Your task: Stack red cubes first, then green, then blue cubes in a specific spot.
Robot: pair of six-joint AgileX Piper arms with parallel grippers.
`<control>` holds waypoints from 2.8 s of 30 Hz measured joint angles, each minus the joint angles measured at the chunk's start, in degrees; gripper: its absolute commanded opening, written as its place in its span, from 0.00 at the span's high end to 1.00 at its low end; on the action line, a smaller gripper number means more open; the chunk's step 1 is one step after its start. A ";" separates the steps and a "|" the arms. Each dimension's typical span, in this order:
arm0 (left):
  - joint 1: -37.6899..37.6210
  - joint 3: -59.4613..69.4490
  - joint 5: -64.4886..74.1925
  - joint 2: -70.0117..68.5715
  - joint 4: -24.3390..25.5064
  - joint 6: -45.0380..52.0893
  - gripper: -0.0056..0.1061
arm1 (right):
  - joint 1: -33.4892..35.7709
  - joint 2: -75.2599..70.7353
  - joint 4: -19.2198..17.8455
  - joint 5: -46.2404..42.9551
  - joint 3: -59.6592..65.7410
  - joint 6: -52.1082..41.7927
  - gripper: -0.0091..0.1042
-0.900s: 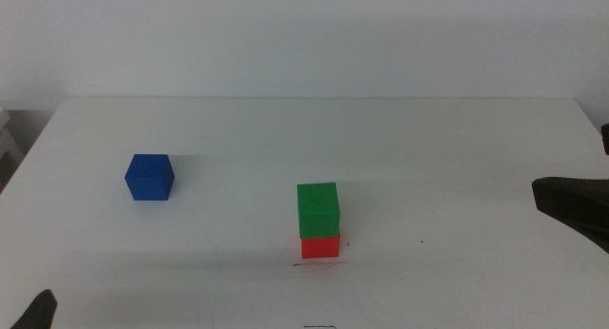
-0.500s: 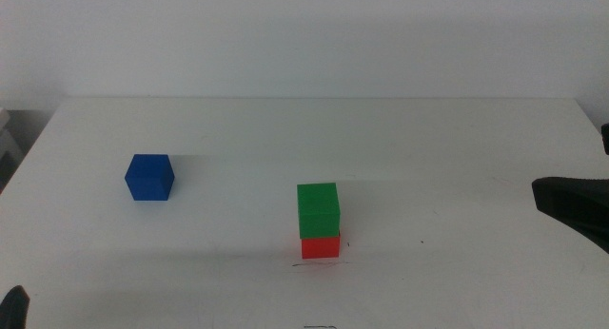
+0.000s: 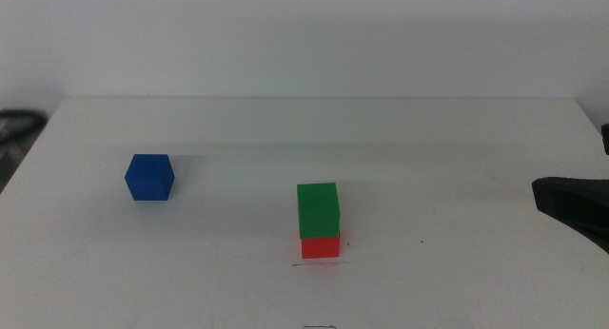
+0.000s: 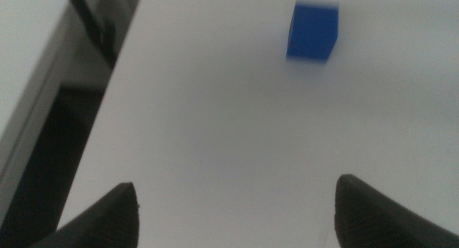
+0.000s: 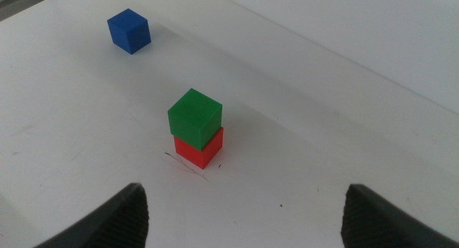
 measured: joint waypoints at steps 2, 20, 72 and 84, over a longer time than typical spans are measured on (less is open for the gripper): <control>0.00 -3.92 5.04 4.48 -0.07 0.00 0.11 | 0.00 0.00 0.00 0.00 0.00 0.00 0.10; 0.00 -10.21 5.53 19.33 -1.26 -3.47 0.11 | 0.00 0.00 0.00 0.00 0.06 0.00 0.10; -4.83 -61.20 13.61 89.22 -10.03 8.22 0.76 | 0.00 0.00 0.00 0.00 0.06 0.00 0.10; -14.16 -60.53 19.63 71.84 -3.72 -5.98 0.96 | 0.00 0.00 0.05 0.00 0.06 0.00 0.10</control>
